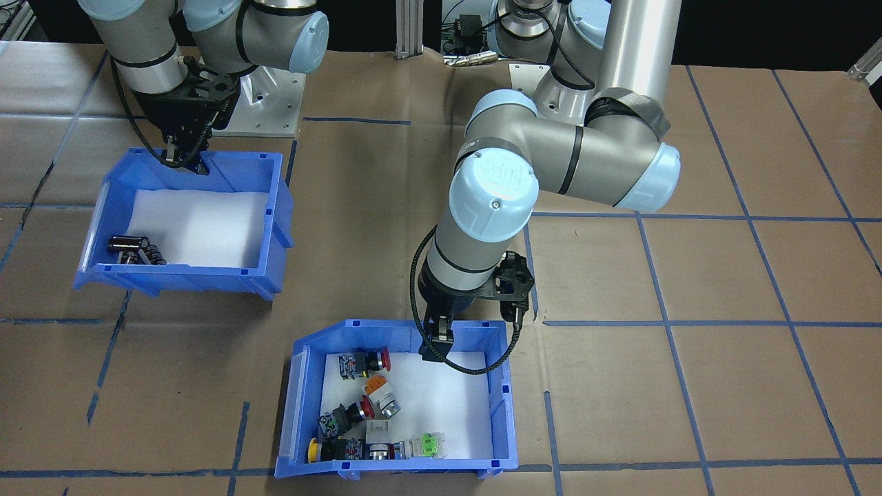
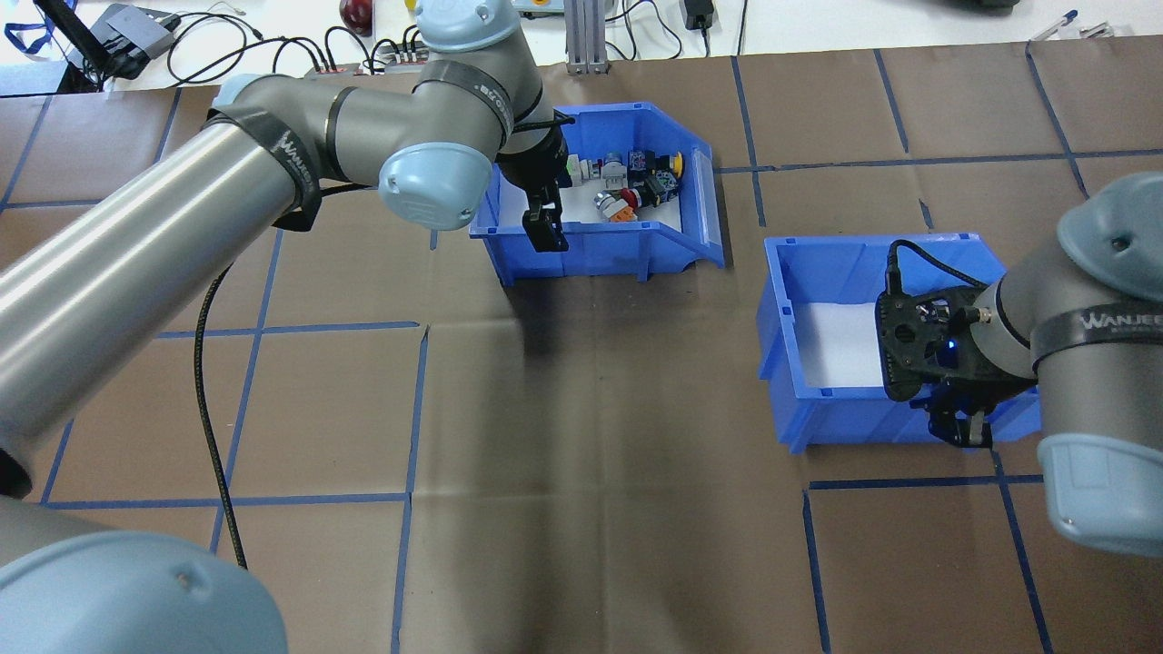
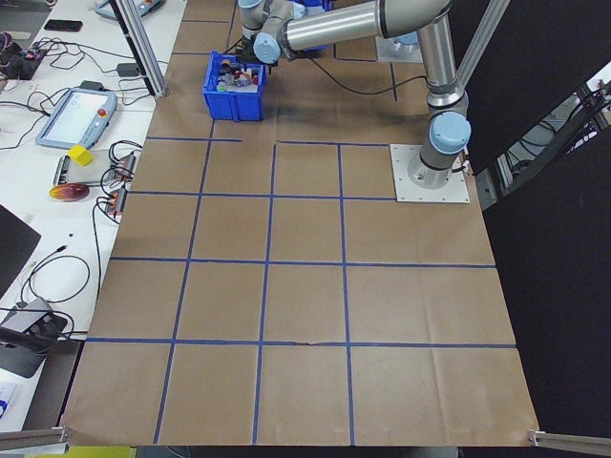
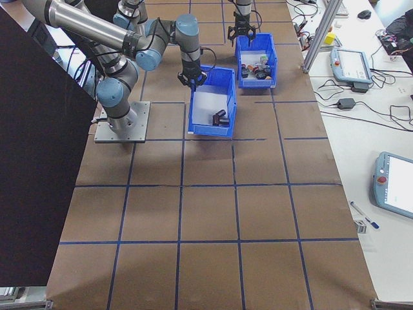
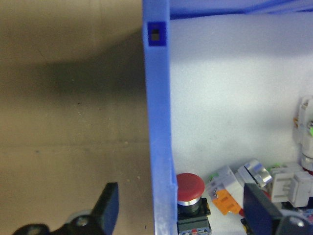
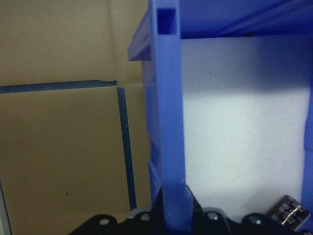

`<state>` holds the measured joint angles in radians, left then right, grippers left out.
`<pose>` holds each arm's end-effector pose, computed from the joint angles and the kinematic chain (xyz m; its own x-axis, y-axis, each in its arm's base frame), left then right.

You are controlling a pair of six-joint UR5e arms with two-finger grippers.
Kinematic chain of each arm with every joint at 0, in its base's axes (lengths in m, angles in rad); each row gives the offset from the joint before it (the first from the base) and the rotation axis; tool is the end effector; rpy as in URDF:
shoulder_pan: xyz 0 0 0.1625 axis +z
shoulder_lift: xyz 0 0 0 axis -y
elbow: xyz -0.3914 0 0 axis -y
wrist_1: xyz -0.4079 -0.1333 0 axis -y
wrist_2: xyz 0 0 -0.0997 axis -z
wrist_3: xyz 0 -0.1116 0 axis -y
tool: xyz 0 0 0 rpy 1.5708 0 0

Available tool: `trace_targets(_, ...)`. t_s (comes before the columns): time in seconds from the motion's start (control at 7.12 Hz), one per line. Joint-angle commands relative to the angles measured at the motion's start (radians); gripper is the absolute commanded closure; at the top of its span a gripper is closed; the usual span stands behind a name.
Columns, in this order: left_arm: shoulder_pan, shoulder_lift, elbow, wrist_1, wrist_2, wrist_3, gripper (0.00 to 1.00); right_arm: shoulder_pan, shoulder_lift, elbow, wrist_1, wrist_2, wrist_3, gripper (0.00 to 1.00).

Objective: Place button box in front

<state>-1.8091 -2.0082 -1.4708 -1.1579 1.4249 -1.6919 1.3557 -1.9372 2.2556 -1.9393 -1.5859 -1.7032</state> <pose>-0.3007 -0.6045 0.2794 -0.1178 -0.9914 0.0574 -0.9802 0.1254 0.1530 0.0534 -0.3723 0.2938 -0.0824 -0.9955 0.0477 -0.9963 0.0835 0.0216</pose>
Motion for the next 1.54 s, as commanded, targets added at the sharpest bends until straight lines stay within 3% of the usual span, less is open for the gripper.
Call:
trace_targets(0.0, 0.086, 0.159, 0.003, -0.228, 0.058, 0.415, 0.04, 0.022, -0.086, 0.079, 0.014, 0.035, 0.05, 0.92)
trace_targets(0.14, 0.102, 0.242, 0.001, -0.294, 0.147, 0.684, 0.02, 0.06, -0.1, 0.094, 0.013, 0.035, 0.085, 0.91)
trace_targets(0.28, 0.117, 0.325, -0.002, -0.401, 0.155, 0.857, 0.02, 0.127, -0.1, 0.096, 0.0, 0.035, 0.153, 0.91)
trace_targets(0.56, 0.131, 0.451, -0.034, -0.48, 0.14, 1.268, 0.01, 0.251, -0.092, 0.096, -0.021, 0.034, 0.255, 0.91)
trace_targets(0.84, 0.137, 0.52, -0.083, -0.588, 0.14, 1.534, 0.01, 0.328, -0.08, 0.093, -0.079, 0.034, 0.304, 0.9)
trace_targets(1.12, 0.139, 0.584, -0.17, -0.576, 0.143, 1.644, 0.01, 0.397, -0.043, 0.082, -0.124, 0.021, 0.367, 0.9)
trace_targets(1.4, 0.149, 0.621, -0.194, -0.576, 0.14, 1.658, 0.01, 0.513, 0.058, -0.003, -0.124, -0.018, 0.477, 0.9)
